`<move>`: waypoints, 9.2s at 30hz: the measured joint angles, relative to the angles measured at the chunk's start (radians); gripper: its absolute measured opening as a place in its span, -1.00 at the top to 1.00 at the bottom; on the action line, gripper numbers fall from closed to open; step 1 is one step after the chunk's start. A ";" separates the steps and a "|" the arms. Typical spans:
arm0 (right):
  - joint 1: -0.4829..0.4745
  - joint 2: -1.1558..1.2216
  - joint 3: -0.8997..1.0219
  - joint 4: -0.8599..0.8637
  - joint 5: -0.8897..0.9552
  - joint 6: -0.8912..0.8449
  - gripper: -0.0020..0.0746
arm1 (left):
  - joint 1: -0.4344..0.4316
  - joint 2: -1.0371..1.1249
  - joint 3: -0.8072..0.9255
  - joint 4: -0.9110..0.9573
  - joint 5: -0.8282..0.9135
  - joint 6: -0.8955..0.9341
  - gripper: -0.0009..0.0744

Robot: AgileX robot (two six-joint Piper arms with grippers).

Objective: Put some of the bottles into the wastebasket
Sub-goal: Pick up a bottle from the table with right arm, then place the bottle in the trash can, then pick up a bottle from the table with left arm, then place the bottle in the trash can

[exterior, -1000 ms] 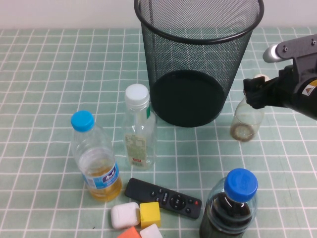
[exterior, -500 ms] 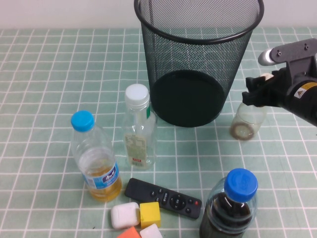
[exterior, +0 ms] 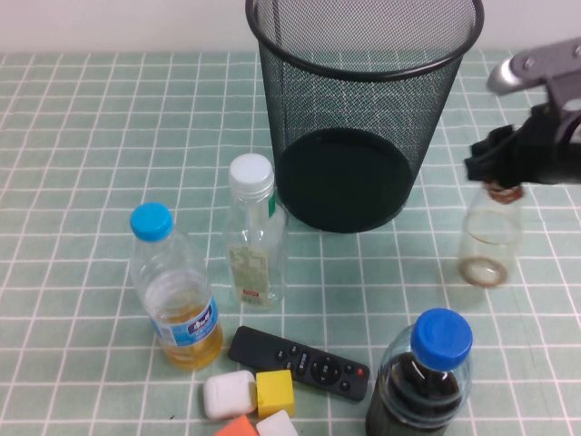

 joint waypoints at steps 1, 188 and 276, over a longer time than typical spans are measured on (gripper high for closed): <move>-0.008 -0.014 -0.041 -0.035 0.106 0.043 0.96 | 0.000 0.000 0.000 0.000 0.000 0.000 0.98; 0.204 -1.257 0.856 -0.641 0.333 1.029 0.97 | 0.000 0.121 -0.351 -0.220 0.102 -0.125 0.98; 0.204 -1.257 0.856 -0.642 0.333 1.031 0.97 | -0.386 1.580 -1.970 -0.451 0.877 0.628 0.09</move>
